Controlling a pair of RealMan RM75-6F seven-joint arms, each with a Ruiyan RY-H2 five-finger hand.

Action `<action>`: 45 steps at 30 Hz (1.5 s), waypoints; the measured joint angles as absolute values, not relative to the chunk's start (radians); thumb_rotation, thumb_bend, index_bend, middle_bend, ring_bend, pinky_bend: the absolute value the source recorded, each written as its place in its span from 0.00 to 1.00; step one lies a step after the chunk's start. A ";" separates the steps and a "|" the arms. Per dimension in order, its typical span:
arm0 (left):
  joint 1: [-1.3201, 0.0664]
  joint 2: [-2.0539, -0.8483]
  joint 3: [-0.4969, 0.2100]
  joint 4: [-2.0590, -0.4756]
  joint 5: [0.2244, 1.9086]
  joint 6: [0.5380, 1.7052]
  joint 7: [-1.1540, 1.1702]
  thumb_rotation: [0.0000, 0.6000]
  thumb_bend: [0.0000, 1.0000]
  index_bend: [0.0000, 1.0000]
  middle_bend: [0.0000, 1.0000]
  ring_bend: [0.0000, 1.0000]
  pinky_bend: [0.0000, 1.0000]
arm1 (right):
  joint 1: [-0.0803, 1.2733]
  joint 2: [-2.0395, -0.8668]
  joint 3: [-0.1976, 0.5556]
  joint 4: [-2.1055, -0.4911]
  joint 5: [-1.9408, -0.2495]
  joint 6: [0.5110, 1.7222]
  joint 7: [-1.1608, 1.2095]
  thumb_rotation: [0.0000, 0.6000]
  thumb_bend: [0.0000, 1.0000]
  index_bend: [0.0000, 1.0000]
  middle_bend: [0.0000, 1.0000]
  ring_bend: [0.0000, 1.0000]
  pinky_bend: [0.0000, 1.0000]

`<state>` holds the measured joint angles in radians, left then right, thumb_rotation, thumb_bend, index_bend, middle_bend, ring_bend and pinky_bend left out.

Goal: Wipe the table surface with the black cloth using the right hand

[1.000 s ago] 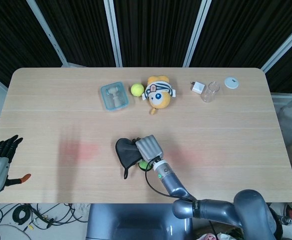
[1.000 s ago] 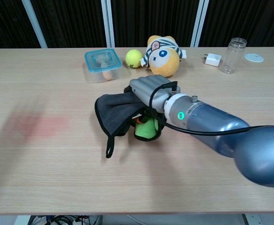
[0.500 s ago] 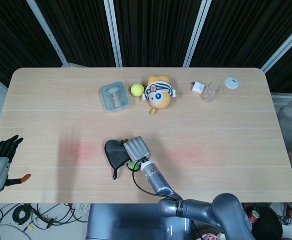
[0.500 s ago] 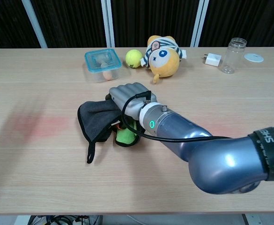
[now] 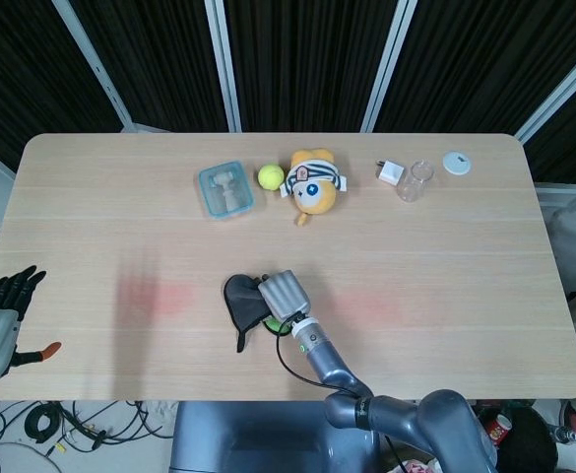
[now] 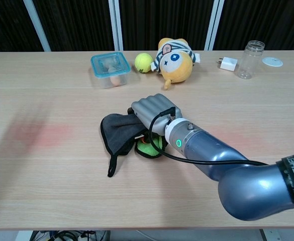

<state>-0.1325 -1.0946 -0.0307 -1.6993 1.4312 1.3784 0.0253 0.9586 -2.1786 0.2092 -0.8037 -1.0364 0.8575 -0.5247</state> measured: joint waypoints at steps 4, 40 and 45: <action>-0.132 -1.095 -0.031 -1.699 1.432 1.379 0.024 1.00 0.00 0.00 0.00 0.00 0.00 | 0.948 -2.175 0.213 -0.788 -1.055 0.876 -0.531 1.00 0.53 0.78 0.74 0.73 0.78; -0.127 -1.098 -0.030 -1.696 1.444 1.394 0.022 1.00 0.00 0.00 0.00 0.00 0.00 | 0.802 -2.042 0.185 -0.930 -1.059 0.927 -0.696 1.00 0.53 0.78 0.74 0.73 0.78; -0.128 -1.098 -0.031 -1.695 1.443 1.395 0.021 1.00 0.00 0.00 0.00 0.00 0.00 | 0.809 -2.090 0.163 -0.941 -1.092 0.917 -0.687 1.00 0.53 0.78 0.74 0.73 0.78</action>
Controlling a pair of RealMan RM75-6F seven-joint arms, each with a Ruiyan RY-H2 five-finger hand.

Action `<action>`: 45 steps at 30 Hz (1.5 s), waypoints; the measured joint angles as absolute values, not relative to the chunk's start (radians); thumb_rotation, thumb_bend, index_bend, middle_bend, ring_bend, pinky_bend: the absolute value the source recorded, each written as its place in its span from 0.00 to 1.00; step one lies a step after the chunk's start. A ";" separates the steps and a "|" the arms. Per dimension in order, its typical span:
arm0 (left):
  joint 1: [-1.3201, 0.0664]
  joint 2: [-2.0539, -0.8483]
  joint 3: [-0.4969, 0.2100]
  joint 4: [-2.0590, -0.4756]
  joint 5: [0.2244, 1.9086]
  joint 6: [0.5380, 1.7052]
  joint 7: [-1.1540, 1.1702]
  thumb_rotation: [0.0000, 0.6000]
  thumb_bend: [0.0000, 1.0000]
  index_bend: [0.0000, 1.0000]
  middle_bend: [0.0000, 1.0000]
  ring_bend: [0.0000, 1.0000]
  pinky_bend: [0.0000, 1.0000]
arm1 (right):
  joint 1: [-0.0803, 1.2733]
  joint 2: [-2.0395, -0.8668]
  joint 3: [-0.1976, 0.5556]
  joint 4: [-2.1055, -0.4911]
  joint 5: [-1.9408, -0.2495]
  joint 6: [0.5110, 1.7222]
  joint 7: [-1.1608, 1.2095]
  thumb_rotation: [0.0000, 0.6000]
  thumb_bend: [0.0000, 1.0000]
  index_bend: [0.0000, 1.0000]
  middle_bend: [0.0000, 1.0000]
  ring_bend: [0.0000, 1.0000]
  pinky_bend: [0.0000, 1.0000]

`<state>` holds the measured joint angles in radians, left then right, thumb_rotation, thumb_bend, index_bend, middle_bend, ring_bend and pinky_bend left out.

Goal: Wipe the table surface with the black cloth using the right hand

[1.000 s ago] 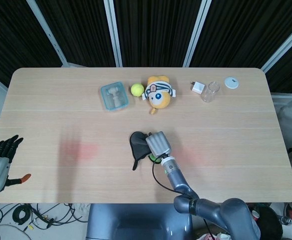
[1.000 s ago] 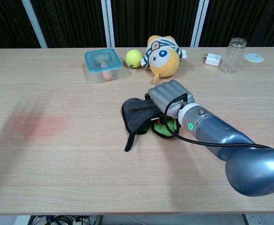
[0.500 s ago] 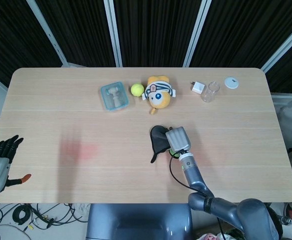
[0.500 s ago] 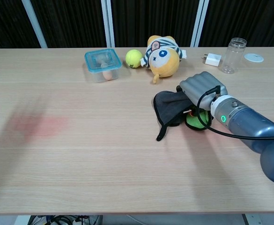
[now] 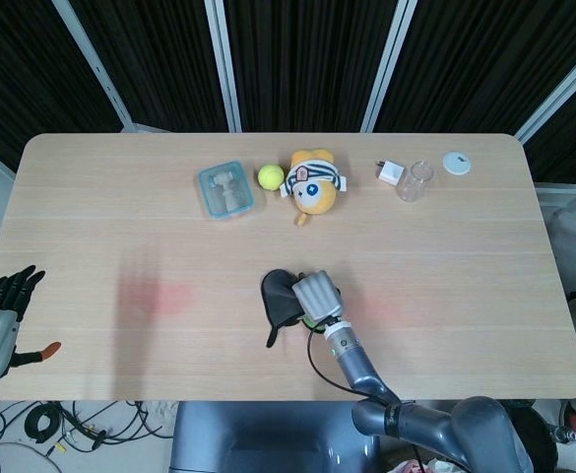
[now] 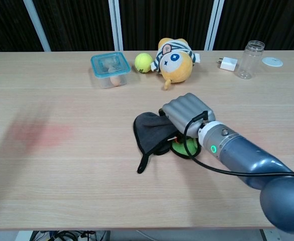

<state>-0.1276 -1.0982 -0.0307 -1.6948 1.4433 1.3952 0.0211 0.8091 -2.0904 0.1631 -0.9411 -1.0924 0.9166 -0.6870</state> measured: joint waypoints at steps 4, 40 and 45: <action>-0.126 -1.100 -0.032 -1.693 1.443 1.398 0.021 1.00 0.00 0.00 0.00 0.00 0.00 | 0.810 -2.124 0.156 -0.959 -1.115 0.922 -0.675 1.00 0.53 0.78 0.74 0.73 0.78; -0.123 -1.096 -0.035 -1.702 1.433 1.400 0.016 1.00 0.00 0.00 0.00 0.00 0.00 | 0.793 -2.037 0.267 -0.845 -1.036 0.948 -0.820 1.00 0.53 0.78 0.73 0.73 0.78; -0.121 -1.096 -0.037 -1.704 1.432 1.403 0.015 1.00 0.00 0.00 0.00 0.00 0.00 | 0.766 -1.962 0.275 -0.872 -0.997 0.965 -0.875 1.00 0.53 0.78 0.73 0.73 0.78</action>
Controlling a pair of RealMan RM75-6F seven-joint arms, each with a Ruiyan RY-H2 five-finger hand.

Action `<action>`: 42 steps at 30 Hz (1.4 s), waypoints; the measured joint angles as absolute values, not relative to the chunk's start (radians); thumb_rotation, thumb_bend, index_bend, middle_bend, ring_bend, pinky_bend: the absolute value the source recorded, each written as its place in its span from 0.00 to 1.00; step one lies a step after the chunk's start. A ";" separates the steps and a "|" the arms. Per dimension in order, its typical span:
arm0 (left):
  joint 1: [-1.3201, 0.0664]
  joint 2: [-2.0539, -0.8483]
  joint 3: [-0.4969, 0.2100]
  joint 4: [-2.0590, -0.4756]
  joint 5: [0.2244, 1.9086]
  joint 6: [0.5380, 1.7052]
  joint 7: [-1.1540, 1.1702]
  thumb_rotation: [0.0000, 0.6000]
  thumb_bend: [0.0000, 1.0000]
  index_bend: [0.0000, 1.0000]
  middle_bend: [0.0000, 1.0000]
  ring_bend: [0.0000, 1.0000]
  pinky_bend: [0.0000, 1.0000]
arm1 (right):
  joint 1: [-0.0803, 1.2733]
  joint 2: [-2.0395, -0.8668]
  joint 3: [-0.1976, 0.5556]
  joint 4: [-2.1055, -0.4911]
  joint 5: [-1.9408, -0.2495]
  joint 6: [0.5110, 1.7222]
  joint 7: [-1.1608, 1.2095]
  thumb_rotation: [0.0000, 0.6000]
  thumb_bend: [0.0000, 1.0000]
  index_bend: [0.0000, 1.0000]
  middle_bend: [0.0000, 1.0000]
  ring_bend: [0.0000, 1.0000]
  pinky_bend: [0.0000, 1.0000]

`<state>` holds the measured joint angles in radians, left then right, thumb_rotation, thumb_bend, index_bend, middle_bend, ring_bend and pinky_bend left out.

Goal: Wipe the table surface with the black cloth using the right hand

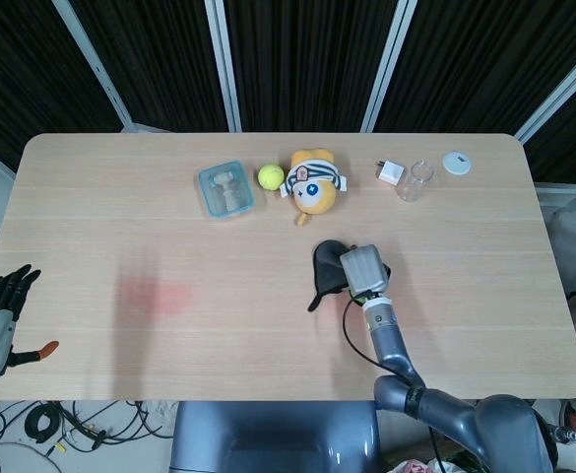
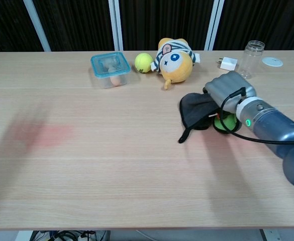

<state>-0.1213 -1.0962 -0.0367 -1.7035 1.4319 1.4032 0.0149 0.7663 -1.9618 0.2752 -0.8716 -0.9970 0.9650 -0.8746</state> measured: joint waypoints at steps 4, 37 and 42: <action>-0.120 -1.097 -0.039 -1.705 1.430 1.407 0.014 1.00 0.00 0.00 0.00 0.00 0.00 | 0.742 -1.894 0.281 -0.933 -0.982 0.993 -0.890 1.00 0.53 0.78 0.73 0.73 0.78; -0.104 -1.112 -0.033 -1.695 1.459 1.443 0.036 1.00 0.00 0.00 0.00 0.00 0.00 | 0.540 -1.443 0.224 -1.602 -0.891 1.289 -0.928 1.00 0.13 0.00 0.00 0.01 0.21; -0.101 -1.112 -0.028 -1.693 1.469 1.448 0.040 1.00 0.00 0.00 0.00 0.00 0.00 | 0.489 -1.369 0.193 -1.667 -0.916 1.319 -0.871 1.00 0.13 0.00 0.00 0.00 0.21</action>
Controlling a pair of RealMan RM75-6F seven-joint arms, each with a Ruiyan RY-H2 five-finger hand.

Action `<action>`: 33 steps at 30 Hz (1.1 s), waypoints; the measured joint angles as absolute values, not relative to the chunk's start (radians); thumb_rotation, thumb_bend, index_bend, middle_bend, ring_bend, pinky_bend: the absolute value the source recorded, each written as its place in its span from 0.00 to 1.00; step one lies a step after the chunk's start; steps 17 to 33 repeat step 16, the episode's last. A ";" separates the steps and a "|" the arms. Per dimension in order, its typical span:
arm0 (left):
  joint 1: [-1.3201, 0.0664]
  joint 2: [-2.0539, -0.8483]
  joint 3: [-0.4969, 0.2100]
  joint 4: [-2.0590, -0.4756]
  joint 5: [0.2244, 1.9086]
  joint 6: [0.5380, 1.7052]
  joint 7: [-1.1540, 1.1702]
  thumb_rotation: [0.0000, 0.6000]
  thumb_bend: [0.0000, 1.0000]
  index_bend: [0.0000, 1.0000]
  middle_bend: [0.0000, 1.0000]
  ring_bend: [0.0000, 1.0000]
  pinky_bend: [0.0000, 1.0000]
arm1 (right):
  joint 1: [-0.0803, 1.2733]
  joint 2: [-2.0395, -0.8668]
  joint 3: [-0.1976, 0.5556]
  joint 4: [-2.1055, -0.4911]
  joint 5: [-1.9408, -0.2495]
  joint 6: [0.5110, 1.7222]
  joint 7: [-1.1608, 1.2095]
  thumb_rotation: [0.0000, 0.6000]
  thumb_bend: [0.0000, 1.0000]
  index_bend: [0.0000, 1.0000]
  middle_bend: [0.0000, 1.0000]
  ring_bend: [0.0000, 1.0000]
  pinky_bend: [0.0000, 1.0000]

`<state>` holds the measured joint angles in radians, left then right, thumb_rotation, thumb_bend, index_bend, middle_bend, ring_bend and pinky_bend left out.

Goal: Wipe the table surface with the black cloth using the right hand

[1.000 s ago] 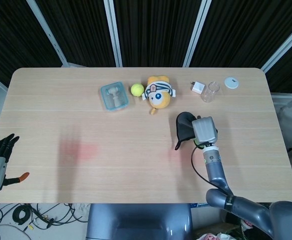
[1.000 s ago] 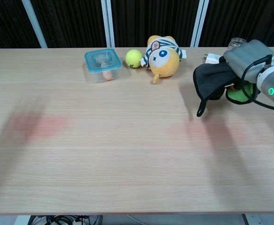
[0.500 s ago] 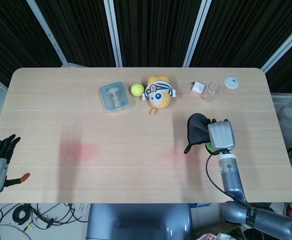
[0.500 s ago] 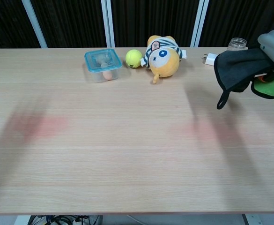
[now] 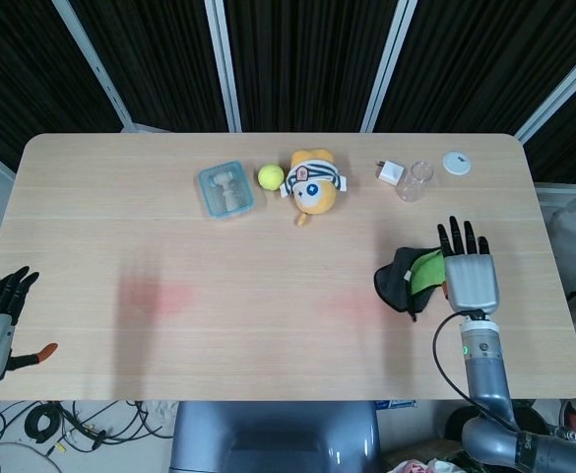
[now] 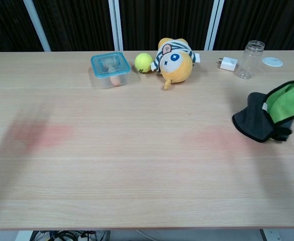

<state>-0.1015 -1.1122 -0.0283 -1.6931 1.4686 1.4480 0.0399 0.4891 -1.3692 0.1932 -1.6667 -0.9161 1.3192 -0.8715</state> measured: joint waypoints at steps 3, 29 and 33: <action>-0.098 -1.112 -0.026 -1.692 1.474 1.453 0.042 1.00 0.00 0.00 0.00 0.00 0.00 | 0.456 -1.330 0.170 -1.691 -0.958 1.337 -0.815 1.00 0.13 0.00 0.00 0.00 0.21; -0.094 -1.115 -0.013 -1.675 1.507 1.465 0.081 1.00 0.00 0.00 0.00 0.00 0.00 | 0.230 -1.133 -0.005 -1.742 -1.313 1.510 -0.437 1.00 0.04 0.00 0.00 0.00 0.18; -0.094 -1.115 -0.013 -1.675 1.507 1.465 0.081 1.00 0.00 0.00 0.00 0.00 0.00 | 0.230 -1.133 -0.005 -1.742 -1.313 1.510 -0.437 1.00 0.04 0.00 0.00 0.00 0.18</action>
